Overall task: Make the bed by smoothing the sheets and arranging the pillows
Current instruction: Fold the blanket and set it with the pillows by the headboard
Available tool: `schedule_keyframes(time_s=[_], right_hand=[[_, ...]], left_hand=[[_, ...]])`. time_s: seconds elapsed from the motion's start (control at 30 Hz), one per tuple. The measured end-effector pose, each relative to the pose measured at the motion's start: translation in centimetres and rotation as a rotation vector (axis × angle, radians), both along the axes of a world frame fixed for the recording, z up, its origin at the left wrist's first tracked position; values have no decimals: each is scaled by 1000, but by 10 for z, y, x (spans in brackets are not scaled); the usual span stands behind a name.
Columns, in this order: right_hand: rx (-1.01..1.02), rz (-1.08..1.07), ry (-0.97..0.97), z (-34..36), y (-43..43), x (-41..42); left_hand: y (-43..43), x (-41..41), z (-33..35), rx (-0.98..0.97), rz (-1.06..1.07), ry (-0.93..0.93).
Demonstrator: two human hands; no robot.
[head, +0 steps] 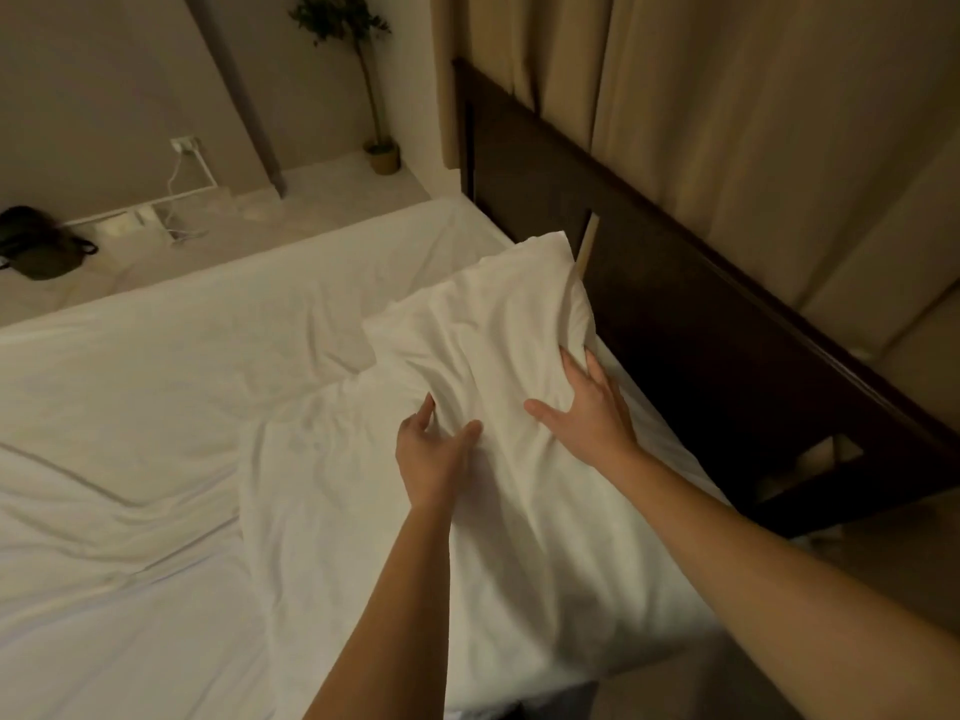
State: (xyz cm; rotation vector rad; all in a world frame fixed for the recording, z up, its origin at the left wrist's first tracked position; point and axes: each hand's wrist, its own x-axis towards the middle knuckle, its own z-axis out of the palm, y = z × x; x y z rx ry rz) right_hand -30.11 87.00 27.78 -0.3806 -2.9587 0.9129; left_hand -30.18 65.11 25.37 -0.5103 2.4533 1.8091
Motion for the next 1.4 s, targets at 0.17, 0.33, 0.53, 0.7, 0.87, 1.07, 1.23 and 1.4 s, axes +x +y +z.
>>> schedule_keyframes(time_s=[0.17,0.33,0.53,0.7,0.87,1.07,1.23,1.4], right_hand=[[-54,-7,-4,-22,57,-61],[-110,46,-12,-50,109,-130],[-136,189,-84,-95,161,-227],[-154,268,-92,-122,200,-299],[-180,267,-88,-139,223,-352],[-190,168,-125,-169,232,-398],[10,181,-298,-202,220,-400],[187,348,-377,-228,182,-372]], left_hand=[[52,-60,-6,-37,-16,20],[102,-112,-20,-76,25,4],[159,-176,-54,-115,148,-51],[201,-229,-78,-134,222,-73],[225,-282,-101,-150,246,-58],[214,-338,-132,-206,152,-19],[192,-339,-171,-225,-74,-266],[166,-297,-216,-312,-61,-444]])
